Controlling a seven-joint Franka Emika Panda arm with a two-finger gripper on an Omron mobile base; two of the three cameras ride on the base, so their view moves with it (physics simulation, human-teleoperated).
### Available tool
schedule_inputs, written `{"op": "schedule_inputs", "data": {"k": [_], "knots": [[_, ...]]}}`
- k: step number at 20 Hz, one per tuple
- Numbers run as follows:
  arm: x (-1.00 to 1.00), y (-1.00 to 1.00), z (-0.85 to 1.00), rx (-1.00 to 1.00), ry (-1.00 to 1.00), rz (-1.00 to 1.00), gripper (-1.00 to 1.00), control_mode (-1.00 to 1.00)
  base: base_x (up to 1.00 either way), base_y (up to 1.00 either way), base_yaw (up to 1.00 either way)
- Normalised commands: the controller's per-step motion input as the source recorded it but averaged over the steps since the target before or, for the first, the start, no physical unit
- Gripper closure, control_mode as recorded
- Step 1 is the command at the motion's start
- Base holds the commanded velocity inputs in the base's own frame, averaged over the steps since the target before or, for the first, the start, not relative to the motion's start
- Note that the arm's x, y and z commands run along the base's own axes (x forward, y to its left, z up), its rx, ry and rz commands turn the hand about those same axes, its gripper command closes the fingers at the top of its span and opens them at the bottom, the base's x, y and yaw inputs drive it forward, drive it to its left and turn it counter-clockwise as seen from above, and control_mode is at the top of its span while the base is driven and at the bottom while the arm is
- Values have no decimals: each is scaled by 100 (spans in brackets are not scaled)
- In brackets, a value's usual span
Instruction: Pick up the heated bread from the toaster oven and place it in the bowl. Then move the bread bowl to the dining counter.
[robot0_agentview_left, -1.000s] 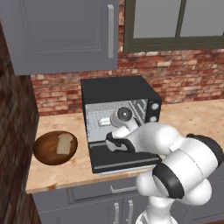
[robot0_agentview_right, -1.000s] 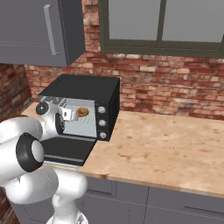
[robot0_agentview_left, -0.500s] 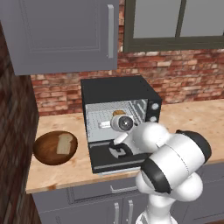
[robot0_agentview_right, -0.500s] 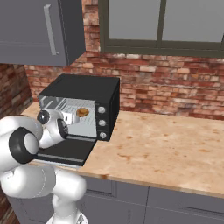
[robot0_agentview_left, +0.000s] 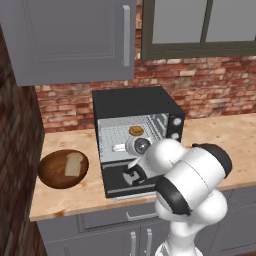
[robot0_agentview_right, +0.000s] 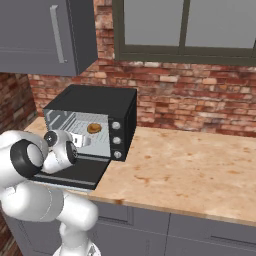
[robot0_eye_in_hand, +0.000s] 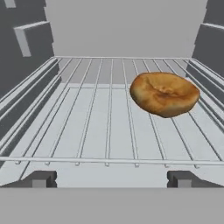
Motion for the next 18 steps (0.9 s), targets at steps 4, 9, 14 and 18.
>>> {"op": "schedule_inputs", "data": {"k": [4, 9, 14, 18], "knots": [[0, 14, -3, -2, 18, 0, -100, -100, 0, 0, 0], [0, 4, 19, 0, 4, -1, -100, -100, 0, 0, 0], [6, 3, 23, 0, -1, 0, -100, -100, 0, 0, 0], [24, 1, 1, 0, 0, 0, -100, -100, 0, 0, 0]]}}
